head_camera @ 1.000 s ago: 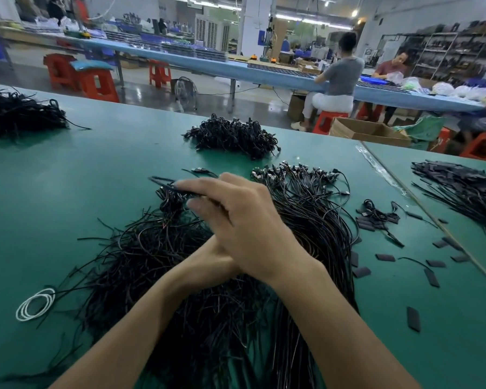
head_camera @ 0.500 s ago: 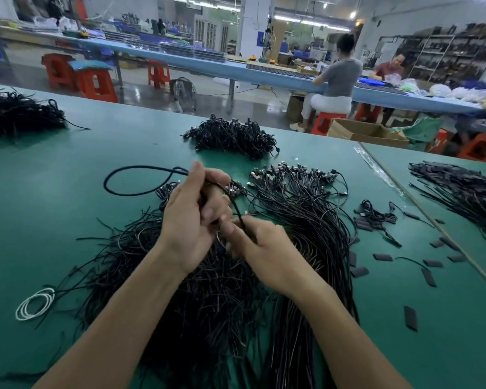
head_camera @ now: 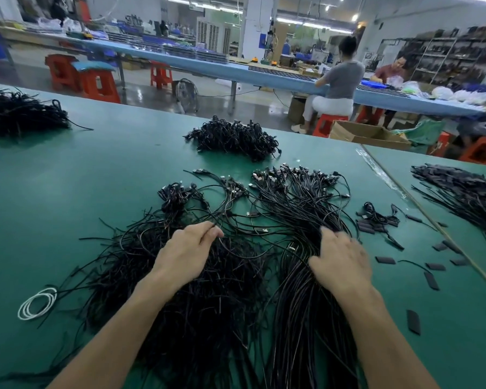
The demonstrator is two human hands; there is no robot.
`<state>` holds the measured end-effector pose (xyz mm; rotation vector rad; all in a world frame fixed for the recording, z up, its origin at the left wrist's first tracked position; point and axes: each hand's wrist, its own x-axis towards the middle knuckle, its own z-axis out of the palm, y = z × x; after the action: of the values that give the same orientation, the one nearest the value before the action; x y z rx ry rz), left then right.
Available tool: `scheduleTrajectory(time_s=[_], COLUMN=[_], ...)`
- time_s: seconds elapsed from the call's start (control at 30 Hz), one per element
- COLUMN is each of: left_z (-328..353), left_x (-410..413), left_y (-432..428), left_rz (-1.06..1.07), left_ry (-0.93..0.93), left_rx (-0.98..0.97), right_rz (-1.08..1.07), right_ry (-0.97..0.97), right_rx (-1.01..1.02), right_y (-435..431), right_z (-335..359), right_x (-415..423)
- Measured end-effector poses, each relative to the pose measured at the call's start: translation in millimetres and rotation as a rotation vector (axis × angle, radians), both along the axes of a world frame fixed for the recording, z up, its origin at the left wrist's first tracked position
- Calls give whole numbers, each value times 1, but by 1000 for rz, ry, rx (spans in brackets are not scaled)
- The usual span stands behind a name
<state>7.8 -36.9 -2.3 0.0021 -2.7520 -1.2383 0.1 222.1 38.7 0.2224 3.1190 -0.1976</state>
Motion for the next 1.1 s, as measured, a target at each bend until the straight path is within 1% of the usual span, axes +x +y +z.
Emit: scheduleTrajectory(time_s=[0.07, 0.1, 0.17, 0.23, 0.3, 0.37, 0.43, 0.53, 0.6, 0.7, 0.83, 0.97, 1.07, 1.1], left_z=[5, 8, 16, 22, 22, 21, 18, 14, 15, 17, 22, 27, 34, 36], left_x=[0, 0, 2, 6, 8, 9, 8, 8, 11, 16, 25, 27, 30, 31], left_y=[5, 7, 11, 13, 12, 7, 2, 2, 8, 17, 29, 32, 32, 32], left_rz=[-74, -114, -214, -325, -342, -304, -310, -369, -374, -388, -448, -435, -477, -486], left_ry=[-25, -27, -14, 32, 108, 173, 153, 65, 47, 11, -54, -208, -167, -149], left_rx=[-21, -10, -13, -6, 29, 0, -24, -20, 37, 190, 361, 652, 871, 963], right_rz=[274, 433, 671, 751, 754, 742, 731, 689, 654, 631, 634, 629, 599, 583], right_ry=[179, 256, 329, 340, 304, 278, 270, 259, 264, 297, 322, 293, 226, 196], right_rx=[-257, -313, -272, -187, -140, -142, -165, -310, -441, -608, -780, -948, -1125, -1153], right_y=[-17, -28, -47, -57, -58, -55, -52, -52, -55, -57, -60, -64, -68, -70], right_z=[2, 6, 12, 12, 11, 9, 5, -2, -3, -3, 2, 9, 9, 8], right_x=[4, 7, 10, 10, 10, 9, 8, 9, 10, 8, 8, 8, 11, 12])
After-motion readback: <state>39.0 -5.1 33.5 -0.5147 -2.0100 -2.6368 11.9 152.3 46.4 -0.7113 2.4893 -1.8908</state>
